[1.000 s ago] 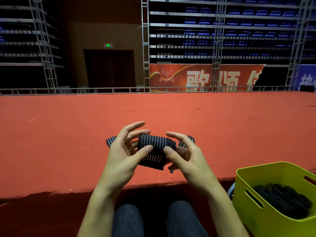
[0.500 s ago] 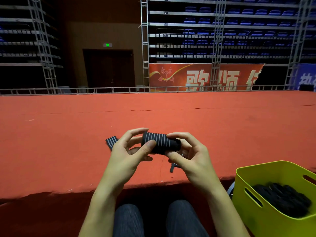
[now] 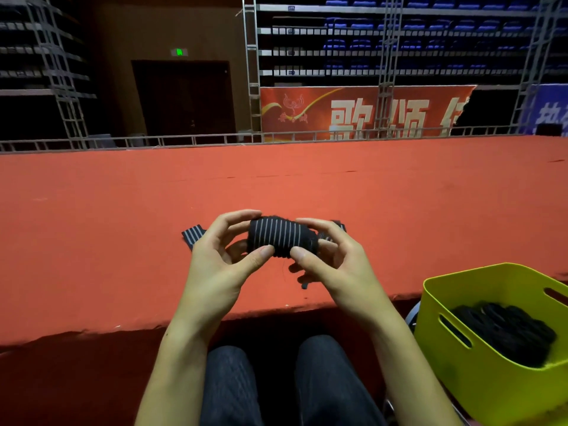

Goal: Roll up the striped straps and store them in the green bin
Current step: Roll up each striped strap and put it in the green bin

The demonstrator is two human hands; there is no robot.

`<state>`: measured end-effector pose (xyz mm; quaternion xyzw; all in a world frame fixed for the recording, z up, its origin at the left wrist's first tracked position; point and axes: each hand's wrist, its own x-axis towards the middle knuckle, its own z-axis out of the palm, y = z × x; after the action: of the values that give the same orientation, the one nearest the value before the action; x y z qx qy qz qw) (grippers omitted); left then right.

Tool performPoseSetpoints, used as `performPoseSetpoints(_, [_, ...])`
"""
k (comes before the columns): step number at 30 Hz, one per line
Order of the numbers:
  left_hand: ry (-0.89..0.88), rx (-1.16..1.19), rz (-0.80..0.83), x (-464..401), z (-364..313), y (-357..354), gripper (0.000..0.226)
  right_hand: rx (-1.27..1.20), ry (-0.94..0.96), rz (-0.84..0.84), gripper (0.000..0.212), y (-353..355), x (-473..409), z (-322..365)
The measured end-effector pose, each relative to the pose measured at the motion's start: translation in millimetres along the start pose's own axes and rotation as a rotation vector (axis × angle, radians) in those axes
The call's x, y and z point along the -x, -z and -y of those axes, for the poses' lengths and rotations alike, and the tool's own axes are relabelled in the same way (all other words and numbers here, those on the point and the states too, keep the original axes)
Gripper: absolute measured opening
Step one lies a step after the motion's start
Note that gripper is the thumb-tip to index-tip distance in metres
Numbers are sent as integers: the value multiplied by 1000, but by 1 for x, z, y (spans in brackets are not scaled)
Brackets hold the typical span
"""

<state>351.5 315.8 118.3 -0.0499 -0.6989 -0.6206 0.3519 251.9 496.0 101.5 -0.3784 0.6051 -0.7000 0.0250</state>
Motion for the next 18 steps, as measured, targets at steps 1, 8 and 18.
performPoseSetpoints(1, [-1, 0, 3, -3, 5, -1, 49, 13, 10, -6, 40, 2, -2, -4])
performPoseSetpoints(8, [94, -29, 107, -22, 35, -20, 43, 137, 43, -74, 41, 30, -9, -24])
performPoseSetpoints(18, [108, -60, 260, -70, 78, -104, 36, 408, 32, -130, 52, 119, -15, -26])
